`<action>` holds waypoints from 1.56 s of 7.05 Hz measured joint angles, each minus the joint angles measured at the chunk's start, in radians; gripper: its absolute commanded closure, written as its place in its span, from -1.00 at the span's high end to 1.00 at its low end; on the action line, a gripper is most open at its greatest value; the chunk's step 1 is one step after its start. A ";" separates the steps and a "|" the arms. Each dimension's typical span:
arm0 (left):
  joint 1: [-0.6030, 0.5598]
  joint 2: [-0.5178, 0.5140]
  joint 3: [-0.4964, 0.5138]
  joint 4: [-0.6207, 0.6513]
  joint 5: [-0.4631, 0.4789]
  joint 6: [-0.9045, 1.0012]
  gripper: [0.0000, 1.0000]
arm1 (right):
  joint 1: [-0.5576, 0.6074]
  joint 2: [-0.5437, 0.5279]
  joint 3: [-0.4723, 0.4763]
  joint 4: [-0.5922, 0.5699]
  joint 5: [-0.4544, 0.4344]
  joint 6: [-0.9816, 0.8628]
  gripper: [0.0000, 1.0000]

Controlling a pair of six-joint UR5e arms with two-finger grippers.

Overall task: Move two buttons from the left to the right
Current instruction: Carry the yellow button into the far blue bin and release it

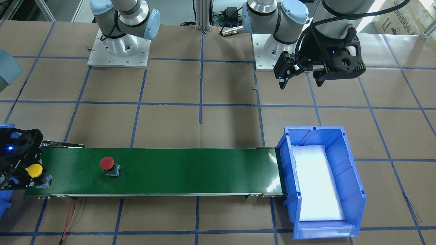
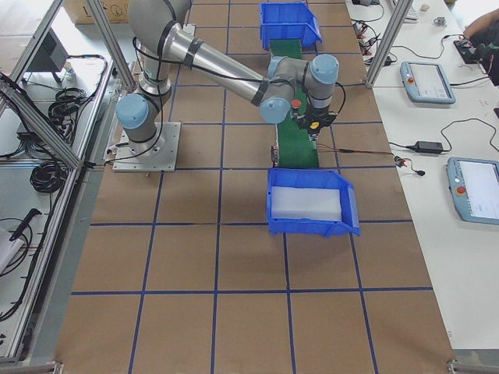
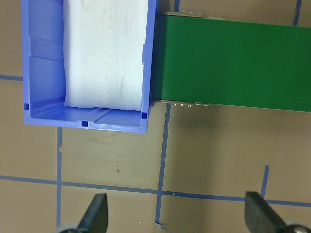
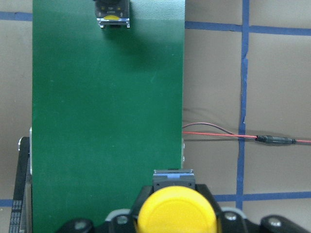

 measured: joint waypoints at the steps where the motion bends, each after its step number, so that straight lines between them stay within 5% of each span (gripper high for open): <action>1: 0.000 0.002 0.000 0.000 0.002 0.002 1.00 | -0.032 0.014 -0.057 0.047 -0.007 -0.015 -0.52; 5: -0.001 0.005 -0.002 -0.001 0.003 0.003 1.00 | -0.255 0.091 -0.163 0.081 0.028 -0.237 -0.50; 11: -0.002 0.005 -0.001 -0.002 -0.002 -0.001 1.00 | -0.368 0.225 -0.186 0.073 -0.028 -0.385 -0.41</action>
